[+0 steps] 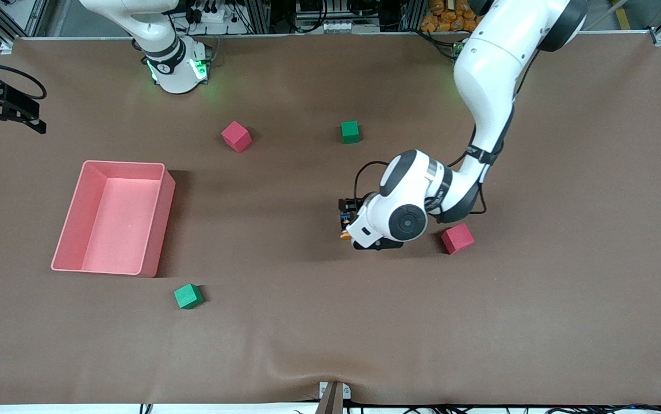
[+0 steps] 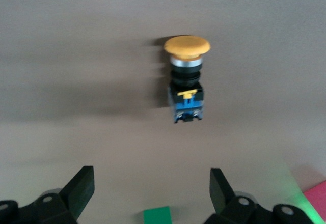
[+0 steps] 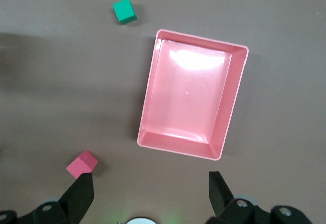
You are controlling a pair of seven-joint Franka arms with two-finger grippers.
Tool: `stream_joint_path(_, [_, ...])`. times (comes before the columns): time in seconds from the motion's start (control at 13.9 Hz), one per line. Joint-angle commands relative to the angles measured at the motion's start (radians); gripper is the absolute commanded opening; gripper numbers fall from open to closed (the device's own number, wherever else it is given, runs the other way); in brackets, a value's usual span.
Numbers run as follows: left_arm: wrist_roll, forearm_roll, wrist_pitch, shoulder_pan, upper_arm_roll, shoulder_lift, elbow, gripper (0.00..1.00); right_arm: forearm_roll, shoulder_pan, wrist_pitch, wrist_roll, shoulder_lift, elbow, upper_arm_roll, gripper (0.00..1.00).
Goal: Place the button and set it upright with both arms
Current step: 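Lower the left gripper around the yellow button's base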
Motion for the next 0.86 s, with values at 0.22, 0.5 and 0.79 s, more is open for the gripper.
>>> stream_joint_path(0.22, [0.008, -0.017, 0.083, -0.053, 0.017, 0.099, 0.084, 1.00, 0.006, 0.010, -0.034, 0.150, 0.019, 0.040, 0.011, 1.00])
stream_joint_path(0.5, [0.023, -0.015, 0.095, -0.054, 0.031, 0.105, 0.087, 1.00, 0.004, 0.010, -0.034, 0.151, 0.038, 0.042, 0.008, 1.00])
stream_joint_path(0.79, [0.029, -0.015, 0.104, -0.053, 0.031, 0.112, 0.087, 1.00, -0.001, 0.002, -0.031, 0.153, 0.038, 0.040, 0.006, 1.00])
